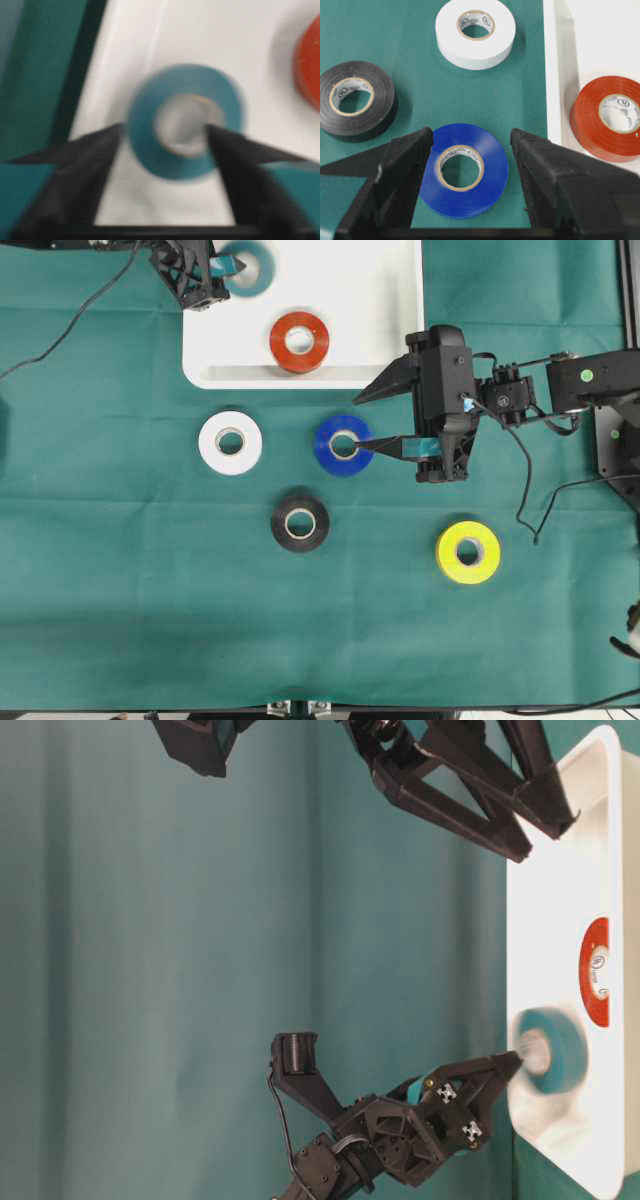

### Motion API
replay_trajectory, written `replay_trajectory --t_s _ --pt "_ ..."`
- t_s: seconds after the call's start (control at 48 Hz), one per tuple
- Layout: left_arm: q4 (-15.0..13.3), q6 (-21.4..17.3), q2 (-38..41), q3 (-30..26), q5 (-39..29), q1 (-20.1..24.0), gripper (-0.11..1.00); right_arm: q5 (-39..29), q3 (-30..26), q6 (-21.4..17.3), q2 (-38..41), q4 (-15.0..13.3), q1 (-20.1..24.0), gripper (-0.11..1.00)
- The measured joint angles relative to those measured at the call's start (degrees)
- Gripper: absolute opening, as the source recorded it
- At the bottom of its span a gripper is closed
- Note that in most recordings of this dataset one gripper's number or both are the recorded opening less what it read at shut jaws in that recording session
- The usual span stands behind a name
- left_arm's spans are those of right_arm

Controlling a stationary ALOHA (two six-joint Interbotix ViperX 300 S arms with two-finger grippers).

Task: Put the tape alternately from left to right into the white case.
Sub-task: 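Carry the teal roll into the white tray and release it, then withdraw the left gripper and hover it over the white roll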

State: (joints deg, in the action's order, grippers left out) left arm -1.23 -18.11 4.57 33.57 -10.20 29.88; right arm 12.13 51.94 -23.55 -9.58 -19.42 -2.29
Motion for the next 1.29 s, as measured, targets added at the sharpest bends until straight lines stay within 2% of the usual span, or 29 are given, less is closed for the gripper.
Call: replay_trajectory --t_s 0.083,0.146,0.271,0.77,0.895,1.291 --pt "0.0 0.0 0.0 0.0 -0.1 0.0 0.62 0.0 0.0 0.0 -0.1 0.1 0.0 0.71" --pt "0.1 0.0 -0.1 0.0 -0.1 0.0 0.68 0.0 -0.1 0.0 -0.1 0.0 0.0 0.71" --pt "0.1 0.0 -0.3 0.2 0.0 0.0 0.65 0.0 0.0 0.0 -0.1 0.0 0.0 0.71" --pt "0.1 0.2 -3.2 2.1 -0.3 -1.0 0.65 0.0 0.0 0.0 0.0 0.0 0.0 0.71" --pt "0.1 0.4 -5.3 3.7 -0.6 -2.9 0.65 0.0 0.0 0.0 -0.1 0.0 0.0 0.71" --pt "-0.1 0.6 -12.7 9.0 -0.9 -13.5 0.65 0.0 -0.1 0.0 -0.1 0.0 0.1 0.71"
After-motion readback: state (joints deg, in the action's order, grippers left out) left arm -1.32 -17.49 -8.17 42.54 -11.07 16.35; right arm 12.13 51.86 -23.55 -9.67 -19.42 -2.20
